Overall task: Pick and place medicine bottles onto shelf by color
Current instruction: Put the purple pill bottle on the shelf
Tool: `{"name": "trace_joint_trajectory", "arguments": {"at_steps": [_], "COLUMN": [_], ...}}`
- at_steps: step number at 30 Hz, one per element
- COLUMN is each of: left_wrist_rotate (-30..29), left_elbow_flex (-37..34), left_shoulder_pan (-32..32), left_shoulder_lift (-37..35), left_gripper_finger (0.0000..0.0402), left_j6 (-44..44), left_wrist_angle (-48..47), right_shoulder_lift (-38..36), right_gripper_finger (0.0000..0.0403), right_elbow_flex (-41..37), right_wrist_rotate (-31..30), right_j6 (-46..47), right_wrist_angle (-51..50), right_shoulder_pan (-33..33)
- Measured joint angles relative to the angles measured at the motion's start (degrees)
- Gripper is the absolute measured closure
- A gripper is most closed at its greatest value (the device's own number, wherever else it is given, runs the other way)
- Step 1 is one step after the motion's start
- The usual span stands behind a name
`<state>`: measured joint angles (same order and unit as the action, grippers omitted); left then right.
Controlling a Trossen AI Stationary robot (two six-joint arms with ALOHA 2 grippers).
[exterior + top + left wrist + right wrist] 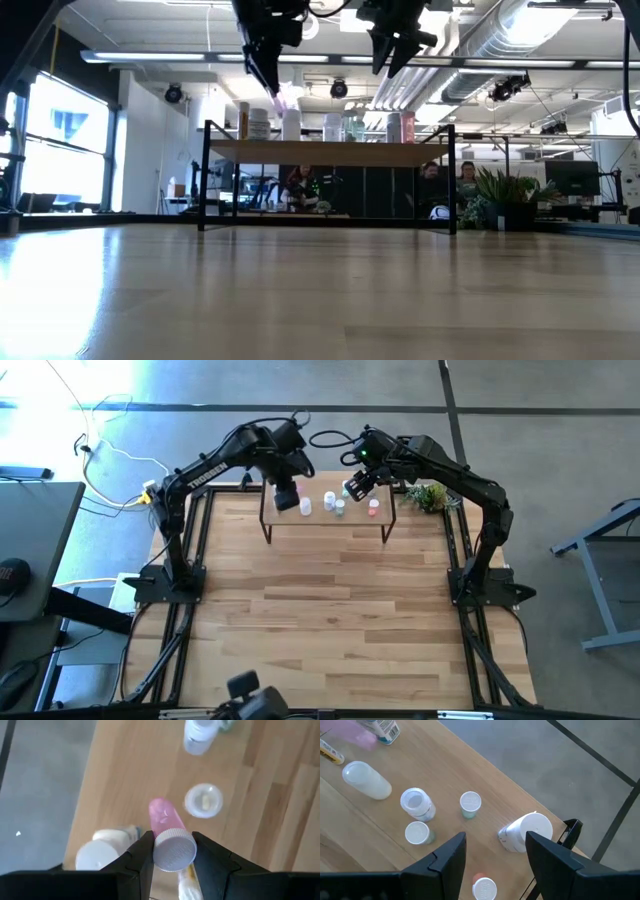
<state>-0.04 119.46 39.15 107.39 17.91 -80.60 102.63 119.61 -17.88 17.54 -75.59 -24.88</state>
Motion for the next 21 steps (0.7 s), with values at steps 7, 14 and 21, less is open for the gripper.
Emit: {"name": "trace_joint_trajectory", "arguments": {"at_steps": [7,14,21], "left_wrist_rotate": [-2.5,-2.3,-1.3], "left_elbow_flex": [-1.5,-1.5,-1.6], "left_shoulder_pan": [-1.0,-0.9,-1.5], "left_shoulder_lift": [0.0,0.1,3.0], "left_gripper_finger": [0.0293,0.0294,0.0294], "left_j6": [-2.3,-5.7,-6.8], "left_wrist_angle": [-3.4,-5.9,-7.4], "right_shoulder_lift": [0.0,0.0,0.0], "right_gripper_finger": [0.0206,0.0206,0.0206], "right_elbow_flex": [0.0,0.0,0.0], "right_wrist_rotate": [0.0,0.0,0.0], "right_j6": [0.0,0.0,0.0], "right_wrist_angle": [0.0,0.0,0.0], "right_shoulder_pan": [0.2,0.2,0.2]}}
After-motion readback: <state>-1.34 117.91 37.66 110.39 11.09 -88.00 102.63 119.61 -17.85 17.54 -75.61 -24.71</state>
